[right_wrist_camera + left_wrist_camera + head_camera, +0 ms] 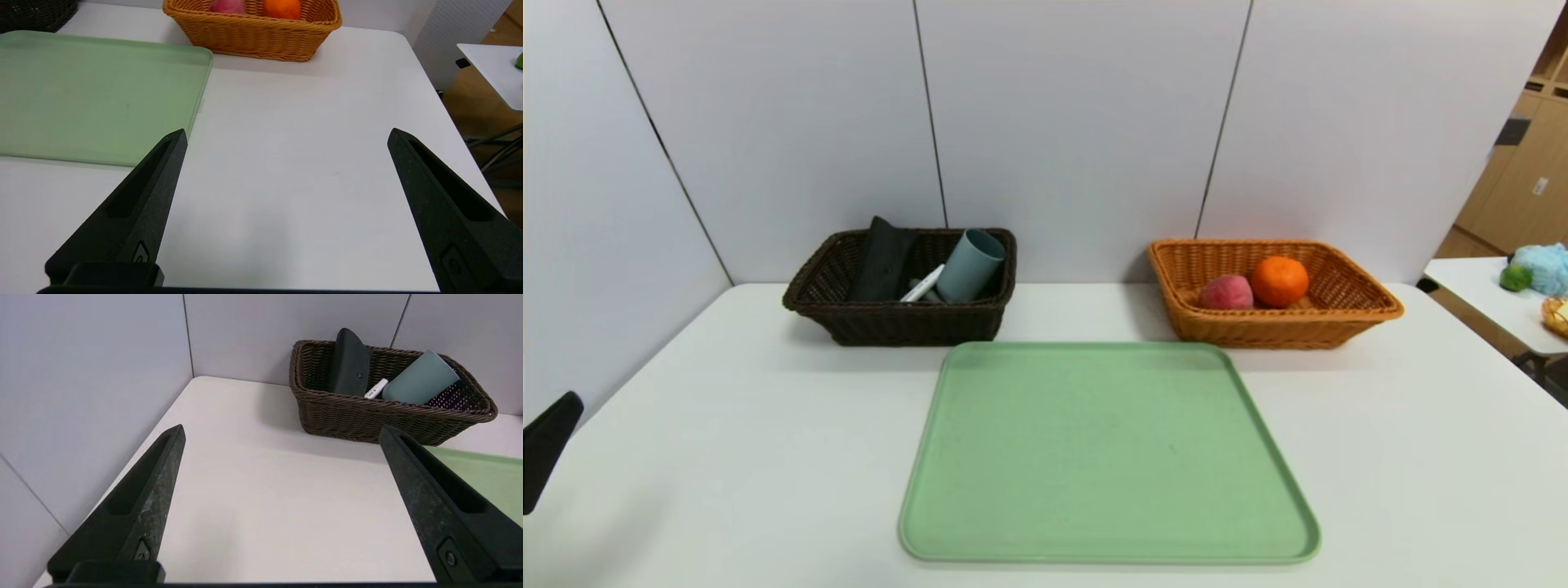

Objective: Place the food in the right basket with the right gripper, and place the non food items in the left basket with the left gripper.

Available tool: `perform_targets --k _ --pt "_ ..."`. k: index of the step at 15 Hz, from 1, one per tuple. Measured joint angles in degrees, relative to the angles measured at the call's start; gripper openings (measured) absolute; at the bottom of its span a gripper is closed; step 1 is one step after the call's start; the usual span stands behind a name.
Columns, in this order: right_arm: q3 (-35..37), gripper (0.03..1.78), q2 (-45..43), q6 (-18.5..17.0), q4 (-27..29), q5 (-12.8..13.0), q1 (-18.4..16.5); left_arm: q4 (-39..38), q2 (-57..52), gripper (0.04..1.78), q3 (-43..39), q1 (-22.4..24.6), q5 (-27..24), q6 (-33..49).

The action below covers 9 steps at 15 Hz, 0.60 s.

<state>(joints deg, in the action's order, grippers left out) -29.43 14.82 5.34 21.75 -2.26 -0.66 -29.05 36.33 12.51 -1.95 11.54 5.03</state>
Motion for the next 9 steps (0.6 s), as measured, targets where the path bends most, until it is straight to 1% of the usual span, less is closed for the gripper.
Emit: perform_targets --k 2,3,5,7,9 --pt "-0.01 1.69 -2.71 0.22 2.95 -0.5 0.9 -0.24 -3.19 1.67 -2.62 1.82 0.02 1.08" --pt "0.22 1.7 -3.8 0.28 3.13 -0.88 1.04 -0.29 -5.18 1.67 -4.08 2.3 -0.8 1.27" --pt "1.29 1.7 -6.01 0.33 3.17 -1.12 1.04 0.83 -10.45 1.68 -6.36 2.66 -4.17 1.38" --pt "2.97 1.7 -9.01 0.55 3.27 -1.13 0.95 5.52 -16.82 1.69 -7.14 2.69 -7.25 1.08" --pt "5.34 1.7 -12.15 1.07 1.95 -1.13 0.87 13.37 -23.99 1.69 -6.29 2.52 -10.34 0.85"
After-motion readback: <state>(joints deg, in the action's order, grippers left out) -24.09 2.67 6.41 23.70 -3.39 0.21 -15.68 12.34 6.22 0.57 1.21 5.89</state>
